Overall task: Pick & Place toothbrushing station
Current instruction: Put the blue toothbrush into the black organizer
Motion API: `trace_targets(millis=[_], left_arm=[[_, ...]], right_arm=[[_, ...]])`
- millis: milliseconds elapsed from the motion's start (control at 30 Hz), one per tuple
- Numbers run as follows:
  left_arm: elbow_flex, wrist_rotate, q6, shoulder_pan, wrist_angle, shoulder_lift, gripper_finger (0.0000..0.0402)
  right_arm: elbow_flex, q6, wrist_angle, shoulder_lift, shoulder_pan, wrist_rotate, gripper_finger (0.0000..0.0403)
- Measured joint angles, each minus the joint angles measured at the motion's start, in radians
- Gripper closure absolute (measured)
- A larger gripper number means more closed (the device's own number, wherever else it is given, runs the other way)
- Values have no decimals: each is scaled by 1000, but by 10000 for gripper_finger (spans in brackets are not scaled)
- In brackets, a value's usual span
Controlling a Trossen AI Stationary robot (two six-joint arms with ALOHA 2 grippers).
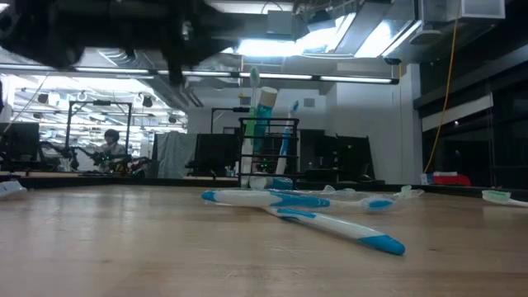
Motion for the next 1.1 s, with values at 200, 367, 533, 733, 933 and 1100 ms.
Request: trace_targets(millis=[200, 367, 533, 733, 933, 1100], left_arm=[[9, -211, 75, -102, -526, -318, 251], [120, -141, -191, -161, -1278, -528, 274], [249, 42, -578, -187, -1778, -547, 292], [345, 261, -1248, -221, -2247, -471, 312], [361, 426, -1689, -308, -2514, -386, 326], [359, 420, -1873, -334, -2544, -334, 315]], right_arm=[[0, -3, 37, 4, -1, 5, 307], [0, -76, 93, 3, -9, 8, 307], [0, -97, 104, 3, -16, 4, 307], [0, -98, 124, 3, -16, -1, 307], [0, -112, 140, 3, -16, -5, 307], [0, -152, 146, 3, -14, -8, 307]])
